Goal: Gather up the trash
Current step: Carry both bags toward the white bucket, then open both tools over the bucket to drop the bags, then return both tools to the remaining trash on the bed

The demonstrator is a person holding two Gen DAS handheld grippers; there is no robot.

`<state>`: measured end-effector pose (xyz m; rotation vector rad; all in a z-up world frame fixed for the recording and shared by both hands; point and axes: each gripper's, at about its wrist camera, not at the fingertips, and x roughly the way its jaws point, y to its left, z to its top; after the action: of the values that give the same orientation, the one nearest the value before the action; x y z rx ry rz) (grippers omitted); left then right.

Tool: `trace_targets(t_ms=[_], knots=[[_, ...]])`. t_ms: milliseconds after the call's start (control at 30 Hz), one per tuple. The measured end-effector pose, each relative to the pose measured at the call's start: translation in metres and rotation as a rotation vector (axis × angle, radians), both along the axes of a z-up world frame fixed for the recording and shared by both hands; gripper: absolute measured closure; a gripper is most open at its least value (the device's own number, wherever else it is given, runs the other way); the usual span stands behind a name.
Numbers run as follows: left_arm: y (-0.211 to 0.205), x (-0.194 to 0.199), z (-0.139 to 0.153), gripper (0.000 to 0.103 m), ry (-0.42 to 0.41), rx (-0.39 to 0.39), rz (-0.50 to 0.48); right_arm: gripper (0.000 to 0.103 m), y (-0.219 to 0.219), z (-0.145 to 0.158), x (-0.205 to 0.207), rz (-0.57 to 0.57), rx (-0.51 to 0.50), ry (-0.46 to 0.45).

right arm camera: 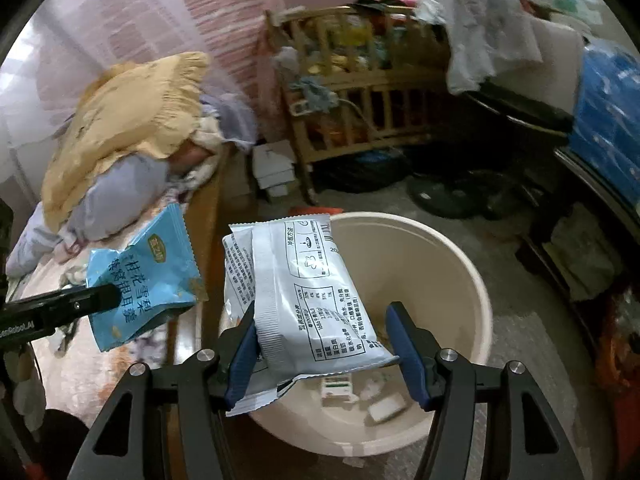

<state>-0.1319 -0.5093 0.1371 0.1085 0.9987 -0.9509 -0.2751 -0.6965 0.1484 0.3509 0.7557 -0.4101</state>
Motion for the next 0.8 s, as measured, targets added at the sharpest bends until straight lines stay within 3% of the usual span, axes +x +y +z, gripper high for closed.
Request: trace_targets(t_ms=[200,300,367,433,800], knots=[[-0.022,-0.008,-0.012,0.068,0.001,0.012,-0.014,0.043,-0.015,-0.007,-0.006,-0.051,0.014,0.016],[-0.025,-0.007,-0.018,0.048,0.024,-0.002,-0.028,0.043,-0.016,-0.012,-0.005,-0.075,0.019,0.028],[-0.023,-0.007,-0.019,0.041,0.019,-0.003,-0.027,0.039,-0.015,-0.014,-0.003,-0.099,0.016,0.048],[-0.020,-0.008,-0.018,0.040,0.010,-0.001,-0.027,0.029,-0.014,-0.016,0.000,-0.111,0.015,0.062],[0.027,0.005,-0.006,0.040,-0.026,0.017,0.062,0.029,0.014,-0.014,0.013,-0.020,0.033,0.047]])
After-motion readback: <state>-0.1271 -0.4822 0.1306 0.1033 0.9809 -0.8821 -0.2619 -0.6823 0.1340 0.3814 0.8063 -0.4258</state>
